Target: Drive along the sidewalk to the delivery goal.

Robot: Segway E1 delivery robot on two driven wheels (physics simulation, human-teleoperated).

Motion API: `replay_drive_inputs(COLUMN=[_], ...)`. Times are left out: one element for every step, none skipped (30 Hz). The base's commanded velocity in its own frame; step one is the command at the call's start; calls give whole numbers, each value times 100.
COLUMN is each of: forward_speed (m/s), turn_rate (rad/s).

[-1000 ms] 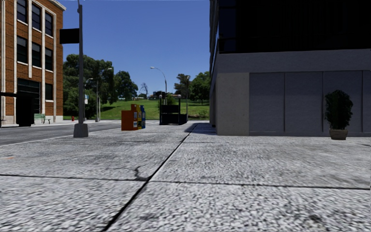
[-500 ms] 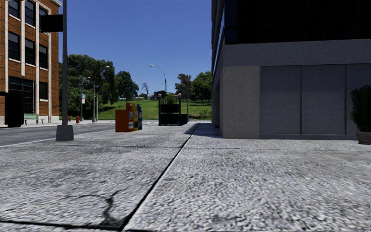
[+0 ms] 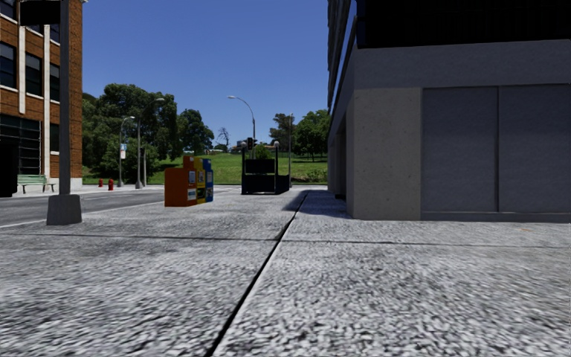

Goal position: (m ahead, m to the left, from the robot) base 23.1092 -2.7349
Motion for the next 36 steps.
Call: replay_drive_inputs(forward_speed=[194,194,194,194,194,194,194,194,194,194,194,194,194,194,194,194,194,194,194,194,194,194,194,194,194,194,194,194,194,194,194,194,194,194,194,194], turn_rate=[0,0,0,0,0,0,0,0,0,0,0,0,0,0,0,0,0,0,0,0,0,0,0,0,0,0,0,0,0,0,0,0,0,0,0,0])
